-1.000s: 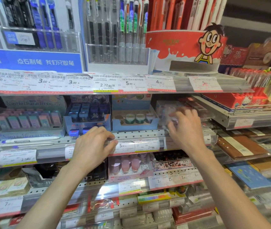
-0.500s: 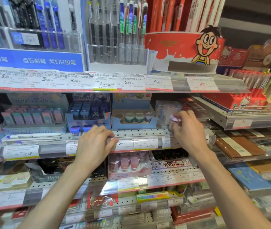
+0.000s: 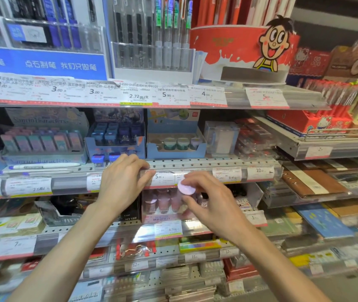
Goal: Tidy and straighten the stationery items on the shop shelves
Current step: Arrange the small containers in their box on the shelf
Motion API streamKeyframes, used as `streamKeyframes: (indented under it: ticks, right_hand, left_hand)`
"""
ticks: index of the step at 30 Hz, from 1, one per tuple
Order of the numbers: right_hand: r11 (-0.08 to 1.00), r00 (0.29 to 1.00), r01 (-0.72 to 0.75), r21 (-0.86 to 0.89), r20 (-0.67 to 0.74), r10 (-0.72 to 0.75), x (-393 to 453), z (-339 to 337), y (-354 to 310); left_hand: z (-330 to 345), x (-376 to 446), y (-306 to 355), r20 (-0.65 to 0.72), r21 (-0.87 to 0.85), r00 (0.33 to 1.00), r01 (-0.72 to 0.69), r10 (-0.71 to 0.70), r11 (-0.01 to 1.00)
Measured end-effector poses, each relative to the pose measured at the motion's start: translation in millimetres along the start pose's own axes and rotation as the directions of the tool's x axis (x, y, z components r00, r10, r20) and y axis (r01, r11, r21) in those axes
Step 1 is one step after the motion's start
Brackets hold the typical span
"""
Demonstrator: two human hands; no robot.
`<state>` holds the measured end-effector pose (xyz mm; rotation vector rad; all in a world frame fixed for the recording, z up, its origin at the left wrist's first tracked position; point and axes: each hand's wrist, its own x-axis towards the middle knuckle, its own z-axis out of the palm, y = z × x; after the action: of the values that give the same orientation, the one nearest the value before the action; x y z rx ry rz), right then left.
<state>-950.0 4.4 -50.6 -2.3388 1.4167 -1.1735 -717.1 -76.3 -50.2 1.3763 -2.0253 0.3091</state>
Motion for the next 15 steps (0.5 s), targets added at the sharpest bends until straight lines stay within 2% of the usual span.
streamKeyframes:
  ticks: [5,9,15]
  right_hand:
    - [0.998,0.999,-0.053,0.023,0.011,0.052,-21.8,25.6,23.6]
    - [0.989,0.993,-0.109,-0.096,-0.063,0.104,-36.3,44.5,53.3]
    - [0.97,0.966,-0.214,-0.114,-0.169,0.193,-39.9,63.4,78.1]
  left_hand:
    - [0.3,-0.7,0.8,-0.013,-0.013,1.0,0.008,-0.009,1.0]
    - [1.3,-1.3,0.8,-0.009,-0.015,1.0,0.015,-0.015,1.0]
    - [1.2,-1.9,1.4,-0.01,-0.025,1.0,0.014,-0.014,1.0]
